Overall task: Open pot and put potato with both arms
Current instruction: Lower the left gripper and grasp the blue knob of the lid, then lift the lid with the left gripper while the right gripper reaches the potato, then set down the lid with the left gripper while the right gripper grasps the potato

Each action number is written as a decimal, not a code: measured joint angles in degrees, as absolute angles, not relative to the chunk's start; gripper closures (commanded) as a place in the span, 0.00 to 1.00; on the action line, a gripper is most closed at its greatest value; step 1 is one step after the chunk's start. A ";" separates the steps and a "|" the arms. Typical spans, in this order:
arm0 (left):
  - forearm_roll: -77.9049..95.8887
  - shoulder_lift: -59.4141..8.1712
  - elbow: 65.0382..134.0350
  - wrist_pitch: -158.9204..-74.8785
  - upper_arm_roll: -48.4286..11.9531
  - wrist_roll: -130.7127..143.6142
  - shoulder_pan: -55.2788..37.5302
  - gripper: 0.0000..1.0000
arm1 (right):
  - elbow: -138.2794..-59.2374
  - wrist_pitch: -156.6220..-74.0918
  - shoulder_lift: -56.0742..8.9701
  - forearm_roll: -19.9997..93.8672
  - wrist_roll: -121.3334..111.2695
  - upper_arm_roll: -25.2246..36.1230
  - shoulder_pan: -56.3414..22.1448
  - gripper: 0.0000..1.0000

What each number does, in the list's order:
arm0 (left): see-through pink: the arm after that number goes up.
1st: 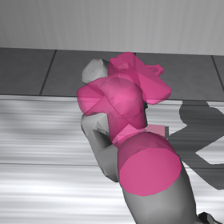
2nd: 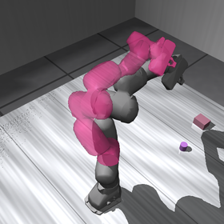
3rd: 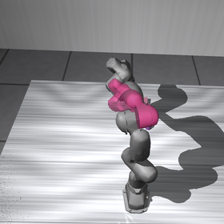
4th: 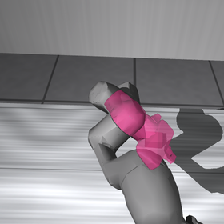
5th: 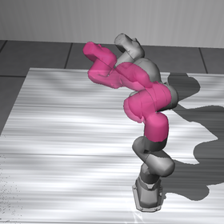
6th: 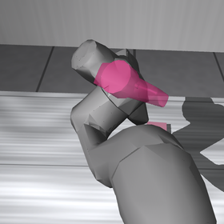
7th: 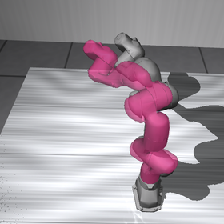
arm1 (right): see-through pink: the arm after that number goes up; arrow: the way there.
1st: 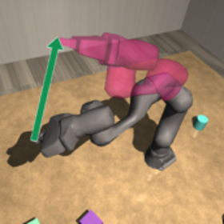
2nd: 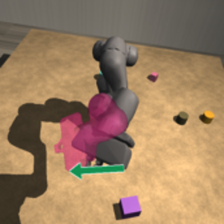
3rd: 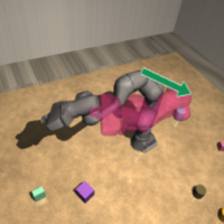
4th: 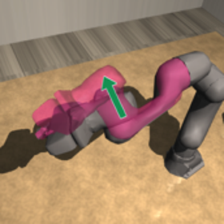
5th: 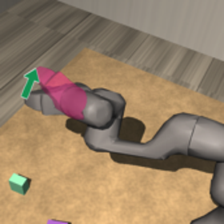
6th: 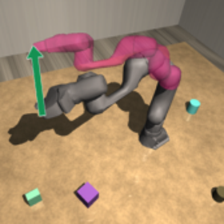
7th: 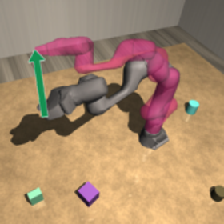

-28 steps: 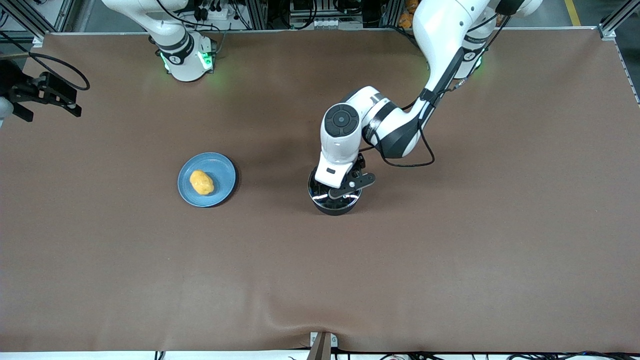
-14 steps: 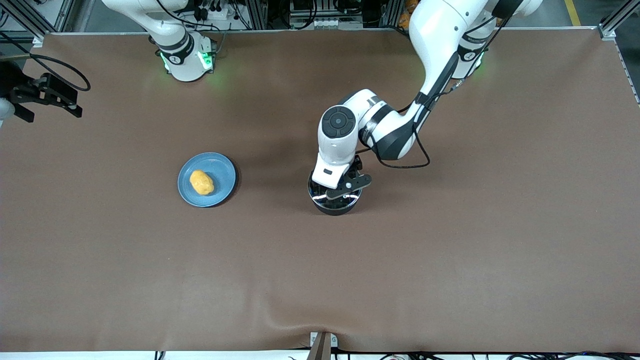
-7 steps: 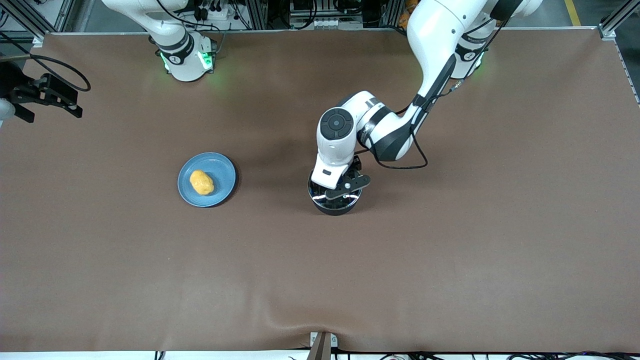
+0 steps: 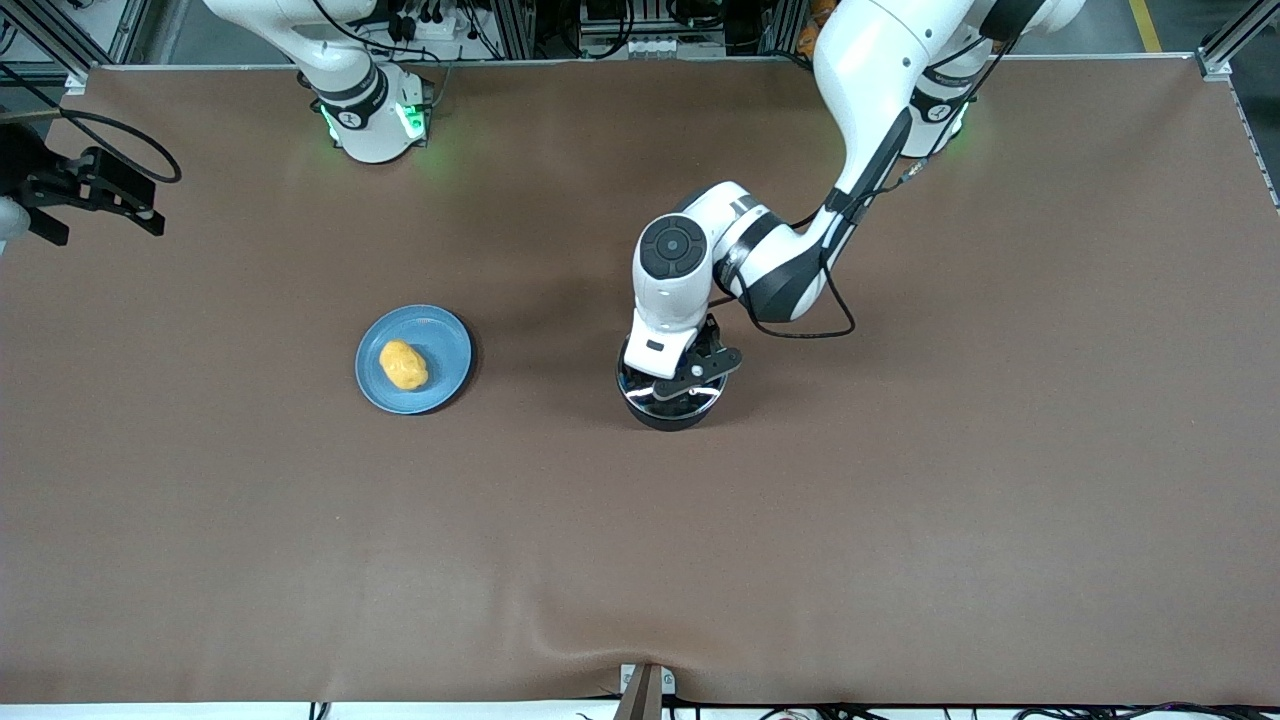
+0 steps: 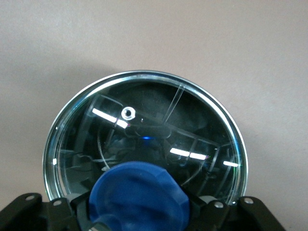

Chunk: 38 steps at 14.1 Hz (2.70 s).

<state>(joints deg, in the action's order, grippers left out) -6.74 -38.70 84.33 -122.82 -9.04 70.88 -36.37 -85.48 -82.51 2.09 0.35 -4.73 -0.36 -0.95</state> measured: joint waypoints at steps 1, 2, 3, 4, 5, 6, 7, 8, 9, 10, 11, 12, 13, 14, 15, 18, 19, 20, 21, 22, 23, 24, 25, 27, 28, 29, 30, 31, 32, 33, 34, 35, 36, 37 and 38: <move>-6.74 -38.38 83.87 -122.43 -8.95 70.88 -36.25 0.84 | -85.48 -82.52 2.09 0.35 -4.73 -0.36 -0.95 0.00; -6.82 -37.73 83.55 -121.44 -8.87 70.88 -36.11 0.84 | -85.48 -82.54 2.09 0.35 -4.73 -0.36 -0.95 0.00; -7.00 -36.77 83.27 -119.97 -8.76 70.88 -35.90 0.83 | -85.48 -82.54 2.07 0.35 -4.73 -0.36 -0.95 0.00; -7.23 -35.53 83.20 -118.13 -8.63 70.74 -35.50 0.83 | -85.52 -82.54 1.94 0.35 -4.73 -0.36 -0.95 0.00; -7.47 -34.21 83.25 -116.01 -8.52 70.16 -34.84 0.83 | -85.63 -82.54 1.54 0.35 -4.75 -0.38 -0.96 0.00; -7.66 -33.12 83.54 -114.63 -8.45 69.38 -33.98 0.83 | -85.76 -82.56 0.82 0.35 -4.80 -0.41 -1.00 0.00; -7.94 -32.14 84.30 -114.15 -8.38 68.26 -32.64 0.83 | -85.86 -82.61 -0.23 0.35 -4.84 -0.47 -1.07 0.00; -8.11 -31.27 85.37 -114.17 -8.34 66.53 -30.92 0.83 | -86.01 -82.62 -1.51 0.35 -4.88 -0.54 -1.16 0.00; -8.17 -30.33 86.56 -114.25 -8.33 64.12 -28.82 0.82 | -86.23 -82.65 -2.97 0.43 -4.89 -0.63 -1.32 0.00; -8.18 -29.09 88.02 -114.53 -8.42 61.07 -26.27 0.82 | -86.54 -82.88 -4.52 0.60 -4.87 -0.73 -1.67 0.00; -8.18 -27.31 89.83 -114.89 -8.50 57.48 -23.41 0.82 | -87.02 -83.69 -5.97 0.78 -4.55 -0.86 -2.21 0.00; -8.15 -25.06 91.86 -115.20 -8.64 53.71 -20.41 0.82 | -87.84 -84.99 -7.08 1.02 -3.59 -0.91 -2.94 0.00; -7.72 -22.30 94.04 -115.28 -8.85 50.07 -17.33 0.82 | -89.25 -86.43 -7.76 1.43 -2.30 -0.99 -3.74 0.00; -6.87 -19.37 96.11 -115.31 -9.02 46.58 -14.53 0.82 | -91.27 -88.31 -8.06 1.94 -1.10 -1.03 -4.47 0.00; -6.10 -16.25 98.20 -115.30 -9.12 43.37 -12.01 0.82 | -93.87 -90.82 -8.08 2.23 -0.22 -1.12 -5.11 0.00; -4.99 -8.76 103.59 -115.27 -9.29 37.44 -7.34 0.82 | -102.23 -99.14 -7.90 2.34 0.91 -1.23 -6.51 0.00; -4.94 -7.56 104.79 -115.27 -9.33 36.52 -6.67 0.82 | -105.02 -102.47 -7.75 2.37 0.93 -1.24 -6.68 0.00; -4.90 -6.98 105.55 -115.28 -9.40 35.49 -6.01 0.82 | -108.07 -106.39 -7.59 2.40 0.93 -1.25 -6.87 0.00; -4.62 -6.88 105.84 -115.30 -9.41 34.51 -5.33 0.82 | -111.11 -110.36 -7.51 2.45 0.93 -1.28 -7.21 0.00; -4.15 -6.90 105.99 -115.33 -9.42 33.45 -4.73 0.82 | -114.38 -114.80 -7.46 2.50 0.92 -1.32 -7.83 0.00; -3.99 -6.90 106.12 -115.37 -9.43 32.80 -4.21 0.82 | -117.43 -118.80 -7.50 2.50 0.92 -1.37 -8.54 0.00; -3.88 -6.90 106.20 -115.43 -9.45 32.18 -3.61 0.82 | -119.90 -121.87 -7.65 2.50 0.92 -1.41 -9.21 0.00; -3.21 -6.87 106.28 -115.52 -9.46 30.48 -2.76 0.82 | -121.81 -124.35 -8.01 2.50 0.92 -1.45 -9.95 0.00; -0.31 -6.71 107.02 -115.89 -9.27 24.64 -0.49 0.82 | -123.95 -127.92 -9.26 2.50 0.92 -1.47 -11.30 0.00; 0.38 -6.61 108.27 -117.31 -8.95 22.21 0.49 0.82 | -124.62 -129.62 -10.12 2.50 0.91 -1.47 -11.64 0.00; 0.55 -6.51 110.39 -120.07 -8.52 20.85 1.12 0.82 | -125.30 -131.68 -10.91 2.50 0.74 -1.47 -11.80 0.00; 0.62 -6.49 113.50 -124.23 -8.30 19.89 1.54 0.82 | -126.07 -133.70 -11.75 2.49 0.08 -1.46 -11.83 0.00; 0.64 -6.59 117.19 -129.13 -8.22 19.18 1.67 0.82 | -126.68 -135.35 -12.52 2.49 -1.31 -1.35 -11.81 0.00; 0.65 -6.83 121.10 -134.27 -8.21 18.63 1.64 0.82 | -127.12 -136.51 -13.22 2.49 -2.56 -1.17 -11.73 0.00; 0.67 -7.20 125.02 -139.35 -8.24 17.92 1.58 0.82 | -127.44 -137.51 -13.85 2.49 -3.29 -0.99 -11.62 0.00; 0.68 -7.72 128.52 -143.81 -8.24 17.54 1.57 0.82 | -127.75 -138.88 -14.52 2.49 -3.72 -0.88 -11.57 0.00; 0.68 -8.43 131.00 -147.11 -8.22 17.36 1.62 0.82 | -128.15 -140.45 -15.16 2.49 -3.84 -0.88 -11.58 0.00; 0.68 -9.42 132.45 -149.23 -8.16 17.17 1.66 0.82 | -128.56 -141.98 -15.91 2.50 -3.85 -0.91 -11.64 0.00; 0.68 -10.82 133.14 -150.86 -8.12 16.99 1.66 0.82 | -128.96 -143.37 -16.66 2.50 -3.85 -0.93 -11.68 0.00; 0.68 -12.53 133.38 -152.47 -8.11 16.84 1.66 0.82 | -129.26 -144.43 -17.43 2.50 -3.85 -0.92 -11.66 0.09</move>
<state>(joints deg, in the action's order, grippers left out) 0.68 -12.53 133.38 -152.47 -8.11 16.84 1.66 -129.26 -144.43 -17.43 2.50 -3.85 -0.92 -11.66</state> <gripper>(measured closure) 0.559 0.000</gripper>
